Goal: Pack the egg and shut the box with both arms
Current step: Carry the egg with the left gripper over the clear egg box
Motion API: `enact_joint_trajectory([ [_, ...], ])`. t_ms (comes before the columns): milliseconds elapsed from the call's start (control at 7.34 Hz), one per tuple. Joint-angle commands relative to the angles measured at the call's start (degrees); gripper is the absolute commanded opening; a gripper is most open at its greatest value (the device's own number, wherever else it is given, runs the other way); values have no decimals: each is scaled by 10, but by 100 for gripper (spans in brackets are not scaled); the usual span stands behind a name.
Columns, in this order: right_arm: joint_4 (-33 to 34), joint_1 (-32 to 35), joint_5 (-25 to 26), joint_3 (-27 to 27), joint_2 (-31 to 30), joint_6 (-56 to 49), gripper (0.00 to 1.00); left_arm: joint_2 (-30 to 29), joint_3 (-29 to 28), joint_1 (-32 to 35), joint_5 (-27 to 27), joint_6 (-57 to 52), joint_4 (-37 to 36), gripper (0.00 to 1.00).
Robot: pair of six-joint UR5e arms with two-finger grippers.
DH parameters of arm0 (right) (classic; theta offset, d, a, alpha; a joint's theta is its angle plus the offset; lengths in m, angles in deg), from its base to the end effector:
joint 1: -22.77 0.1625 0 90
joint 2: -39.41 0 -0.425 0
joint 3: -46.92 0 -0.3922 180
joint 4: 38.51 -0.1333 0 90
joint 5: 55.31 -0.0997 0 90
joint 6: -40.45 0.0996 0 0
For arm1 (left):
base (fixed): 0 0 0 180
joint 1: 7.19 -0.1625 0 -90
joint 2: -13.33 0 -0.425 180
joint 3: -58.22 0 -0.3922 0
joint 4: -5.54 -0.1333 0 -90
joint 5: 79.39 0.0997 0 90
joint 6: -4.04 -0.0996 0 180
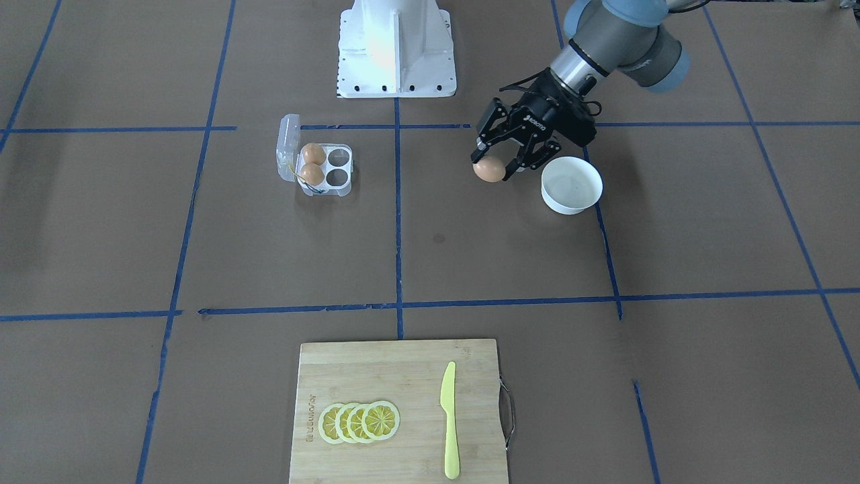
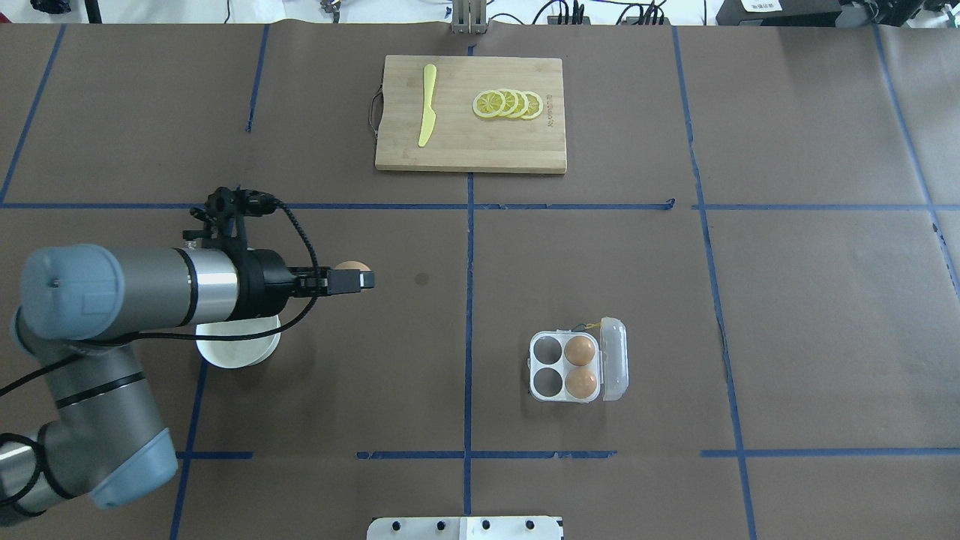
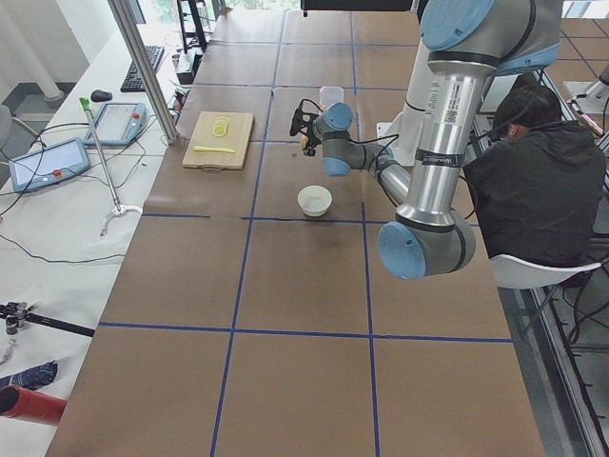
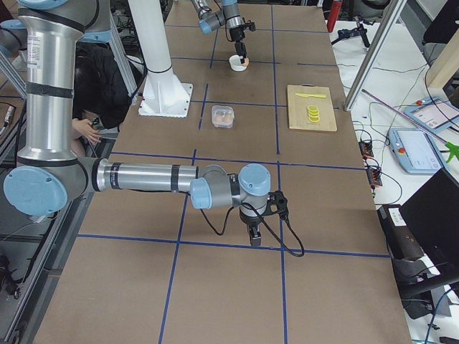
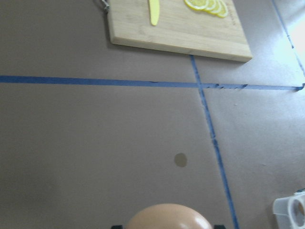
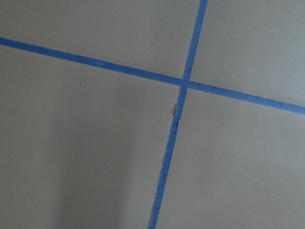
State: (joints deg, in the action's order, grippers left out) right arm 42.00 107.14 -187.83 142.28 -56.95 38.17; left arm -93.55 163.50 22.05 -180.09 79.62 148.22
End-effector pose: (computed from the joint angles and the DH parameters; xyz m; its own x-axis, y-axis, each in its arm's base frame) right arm 0.0211 -0.4588 0.6496 0.7193 -0.2106 0.6620 0.1257 0.9767 0.1741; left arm 0.4342 -0.3746 0.2699 0.1554 0.1935 -0.9687 0.2890 0.9288 0.2318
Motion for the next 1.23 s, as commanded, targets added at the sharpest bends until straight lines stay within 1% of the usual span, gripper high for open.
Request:
enact_joint_trajectory([
  [0,0,0,1,0,0,0,100,-66,-52,-68,1,70,81,36],
  [136,0,1,1,0,0,0,100,-75,-88,-88,15,96,155,39],
  [272,0,1,1,0,0,0,100,-105,-116,-107,54,105,172,39],
  [408,0,1,2,0,0,0,100,-146,-152,-128,92,107,173,39],
  [545,0,1,2,0,1,0,100,-181,-183,-140,111,107,173,39],
  [681,0,1,2,0,0,0,100,-204,-212,-146,119,107,173,39],
  [953,0,1,2,0,0,0,100,-220,-244,-157,120,107,173,39],
  [1089,0,1,2,0,0,0,100,-226,-251,-167,132,107,173,39],
])
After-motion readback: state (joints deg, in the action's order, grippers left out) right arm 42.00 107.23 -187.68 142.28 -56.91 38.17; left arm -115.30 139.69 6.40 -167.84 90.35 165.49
